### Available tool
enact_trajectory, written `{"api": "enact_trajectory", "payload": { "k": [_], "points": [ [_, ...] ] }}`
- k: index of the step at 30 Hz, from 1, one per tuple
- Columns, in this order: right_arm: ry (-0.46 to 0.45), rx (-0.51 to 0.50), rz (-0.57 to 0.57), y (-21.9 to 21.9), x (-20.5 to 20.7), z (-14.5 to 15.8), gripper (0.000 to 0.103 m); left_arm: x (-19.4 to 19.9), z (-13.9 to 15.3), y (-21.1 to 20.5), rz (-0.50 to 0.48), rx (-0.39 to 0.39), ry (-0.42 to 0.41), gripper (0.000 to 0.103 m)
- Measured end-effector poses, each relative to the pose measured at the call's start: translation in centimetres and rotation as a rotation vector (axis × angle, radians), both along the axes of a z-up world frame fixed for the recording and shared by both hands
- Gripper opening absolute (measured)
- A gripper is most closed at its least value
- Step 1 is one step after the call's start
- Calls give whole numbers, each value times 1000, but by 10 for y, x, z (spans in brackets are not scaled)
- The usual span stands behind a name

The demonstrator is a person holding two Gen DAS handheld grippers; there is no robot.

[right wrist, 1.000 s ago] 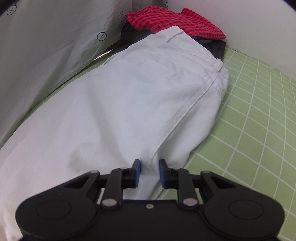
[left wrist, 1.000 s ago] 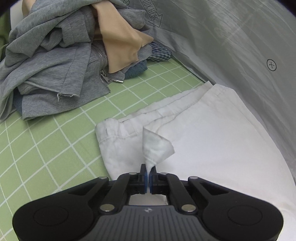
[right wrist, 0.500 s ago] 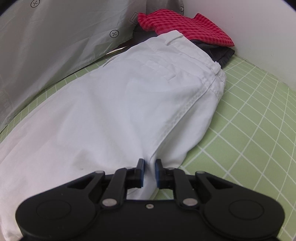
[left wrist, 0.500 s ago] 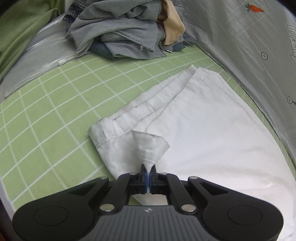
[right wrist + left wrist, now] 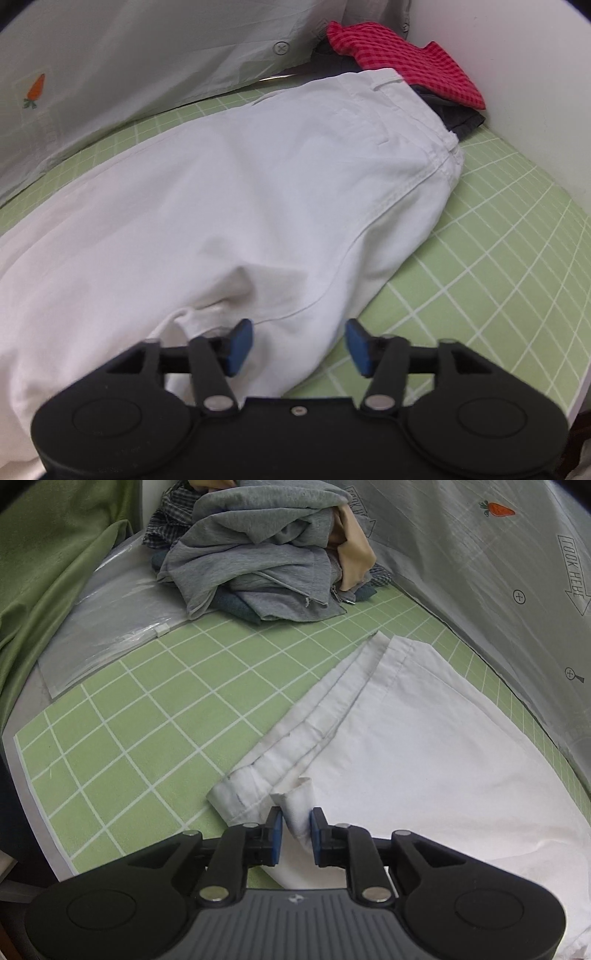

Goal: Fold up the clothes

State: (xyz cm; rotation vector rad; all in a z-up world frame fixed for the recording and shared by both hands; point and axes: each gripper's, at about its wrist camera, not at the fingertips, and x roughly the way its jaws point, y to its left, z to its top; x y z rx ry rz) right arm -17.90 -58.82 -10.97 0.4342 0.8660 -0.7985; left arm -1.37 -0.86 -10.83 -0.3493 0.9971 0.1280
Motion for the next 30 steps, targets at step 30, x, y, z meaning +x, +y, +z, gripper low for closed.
{"api": "enact_trajectory", "payload": {
  "k": [30],
  "points": [
    [74, -135, 27, 32, -3, 13, 87, 33, -19, 0, 96, -81, 36, 26]
  ]
}}
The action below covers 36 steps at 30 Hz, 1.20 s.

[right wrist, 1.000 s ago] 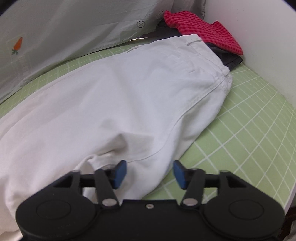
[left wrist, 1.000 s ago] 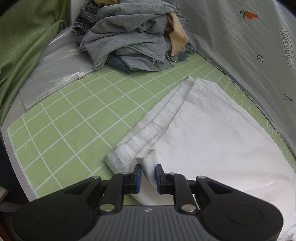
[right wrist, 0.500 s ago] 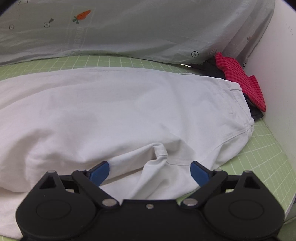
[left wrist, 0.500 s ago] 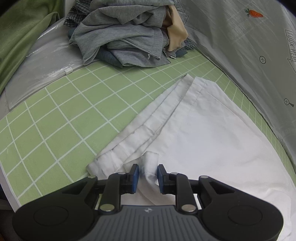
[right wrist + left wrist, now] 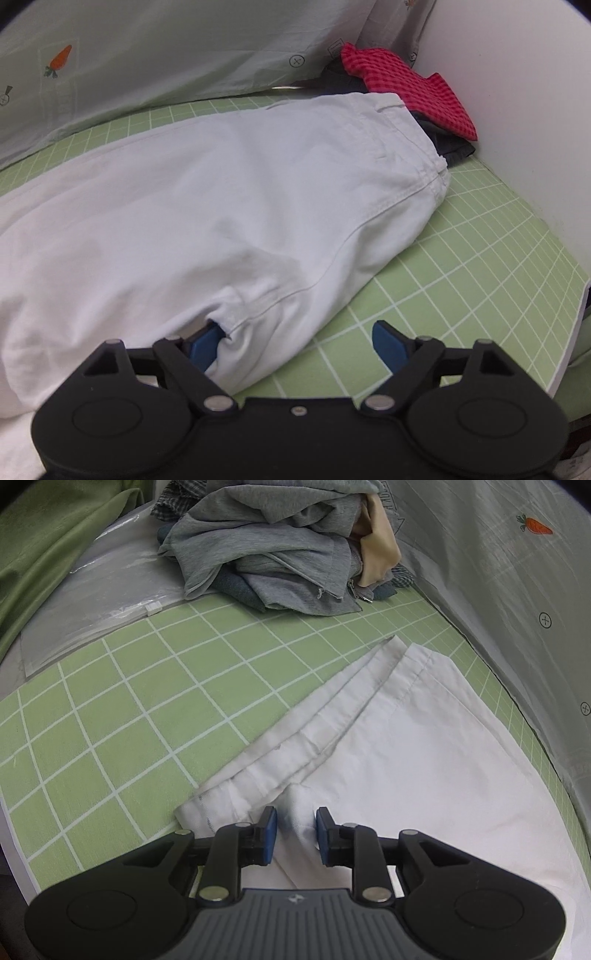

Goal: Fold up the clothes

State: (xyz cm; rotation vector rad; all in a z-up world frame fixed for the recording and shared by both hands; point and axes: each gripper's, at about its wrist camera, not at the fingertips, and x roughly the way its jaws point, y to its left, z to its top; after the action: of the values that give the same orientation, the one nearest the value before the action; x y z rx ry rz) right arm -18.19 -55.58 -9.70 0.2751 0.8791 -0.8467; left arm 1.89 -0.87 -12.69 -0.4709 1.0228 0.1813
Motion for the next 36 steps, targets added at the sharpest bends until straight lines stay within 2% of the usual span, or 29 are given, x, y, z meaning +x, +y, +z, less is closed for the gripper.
{"api": "enact_trajectory", "payload": {
  "k": [6, 10, 11, 15, 18, 21, 22, 23, 24, 25, 30, 36],
  "points": [
    [-147, 91, 35, 18, 7, 29, 87, 4, 1, -3, -52, 30, 21, 27],
    [-225, 209, 83, 28, 11, 24, 87, 5, 1, -4, -80, 41, 23, 26],
    [-241, 252, 78, 28, 13, 19, 84, 6, 1, -4, -85, 40, 24, 26],
    [-309, 435, -82, 7, 14, -11, 76, 7, 1, -4, -101, 43, 25, 27],
    [-367, 494, -205, -7, 10, -24, 66, 6, 1, -2, -91, 30, 21, 27],
    [-395, 499, -269, -14, 9, -26, 63, 4, 0, 1, -62, 8, 14, 23],
    [-389, 495, -286, -17, 9, -26, 56, 4, 0, 1, -51, 6, 12, 20],
    [-376, 492, -301, -19, 9, -27, 39, 3, 0, 2, -44, 7, 11, 17],
    [-362, 490, -316, -22, 10, -28, 27, 4, 0, 2, -38, 8, 10, 15],
    [-355, 488, -323, -24, 9, -27, 6, 4, 2, 3, -36, 8, 7, 12],
    [-395, 432, -277, -24, -1, -7, 3, 6, 22, 11, -19, -7, -33, 6],
    [-459, 401, -217, -13, -21, 28, 2, -6, 90, 15, -28, 16, -235, 6]
  ]
}}
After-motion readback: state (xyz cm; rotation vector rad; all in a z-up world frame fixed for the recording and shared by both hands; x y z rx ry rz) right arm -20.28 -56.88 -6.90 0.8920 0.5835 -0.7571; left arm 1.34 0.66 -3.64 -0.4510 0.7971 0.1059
